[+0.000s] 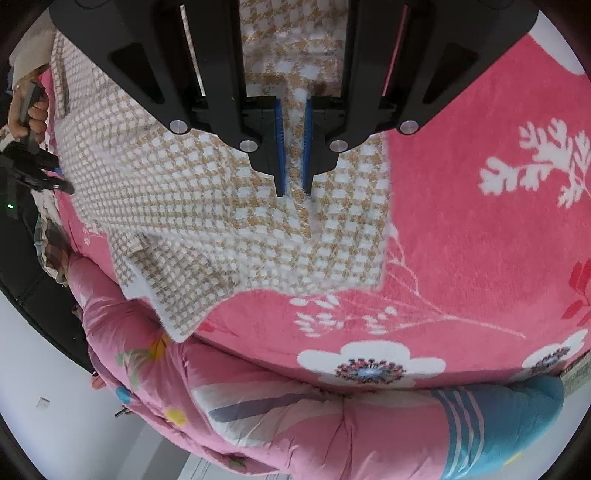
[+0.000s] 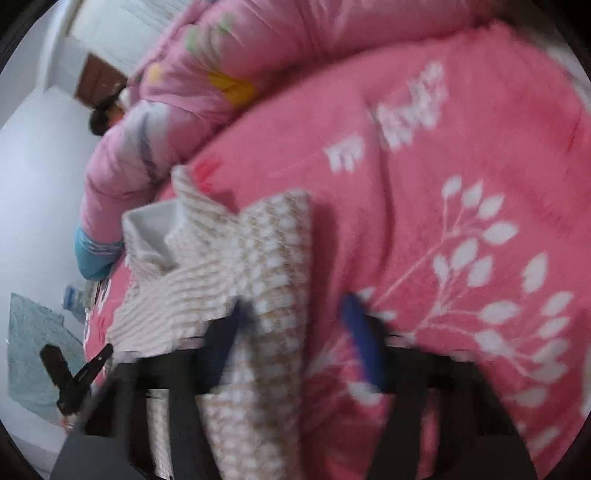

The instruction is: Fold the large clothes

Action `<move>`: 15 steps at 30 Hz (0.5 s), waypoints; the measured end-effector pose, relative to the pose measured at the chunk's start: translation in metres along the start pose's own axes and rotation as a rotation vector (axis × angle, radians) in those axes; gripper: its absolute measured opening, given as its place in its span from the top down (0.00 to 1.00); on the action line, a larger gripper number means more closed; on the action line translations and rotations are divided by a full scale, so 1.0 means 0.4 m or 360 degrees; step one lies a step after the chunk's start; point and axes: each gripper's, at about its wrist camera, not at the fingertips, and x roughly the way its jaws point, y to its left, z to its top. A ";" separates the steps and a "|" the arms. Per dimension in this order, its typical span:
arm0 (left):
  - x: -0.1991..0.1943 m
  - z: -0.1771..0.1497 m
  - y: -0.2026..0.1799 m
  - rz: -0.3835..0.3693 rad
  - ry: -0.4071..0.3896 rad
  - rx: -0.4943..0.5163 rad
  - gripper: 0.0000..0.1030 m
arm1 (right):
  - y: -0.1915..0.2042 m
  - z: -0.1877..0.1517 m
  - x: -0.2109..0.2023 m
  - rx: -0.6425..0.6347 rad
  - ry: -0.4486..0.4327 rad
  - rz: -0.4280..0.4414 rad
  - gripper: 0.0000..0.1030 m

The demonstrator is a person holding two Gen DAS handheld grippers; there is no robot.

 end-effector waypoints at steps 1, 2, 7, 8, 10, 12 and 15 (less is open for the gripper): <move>-0.020 0.005 -0.005 -0.0009 -0.0042 0.0013 0.93 | 0.011 0.000 -0.007 -0.0029 -0.0024 0.0004 0.86; -0.040 0.010 -0.008 -0.0023 -0.0086 0.0018 0.93 | 0.026 0.000 -0.020 -0.0068 -0.0057 0.0003 0.87; -0.071 0.017 -0.002 0.0054 -0.0154 0.0047 0.93 | 0.127 -0.014 -0.028 -0.0279 -0.0177 -0.0099 0.88; -0.045 0.010 0.006 0.0088 -0.0103 0.0050 0.93 | 0.126 -0.014 -0.007 -0.0288 -0.0161 -0.0142 0.88; 0.006 -0.011 0.024 0.0119 -0.0006 0.0045 0.91 | 0.110 -0.015 0.032 -0.0315 -0.0130 -0.0222 0.84; -0.005 -0.019 0.034 0.0117 -0.0047 0.0020 0.83 | 0.092 -0.015 0.044 -0.0303 -0.0123 -0.0227 0.76; -0.050 -0.012 0.044 0.0116 -0.0126 -0.0008 0.77 | 0.091 -0.011 -0.022 -0.0242 -0.0199 -0.0259 0.68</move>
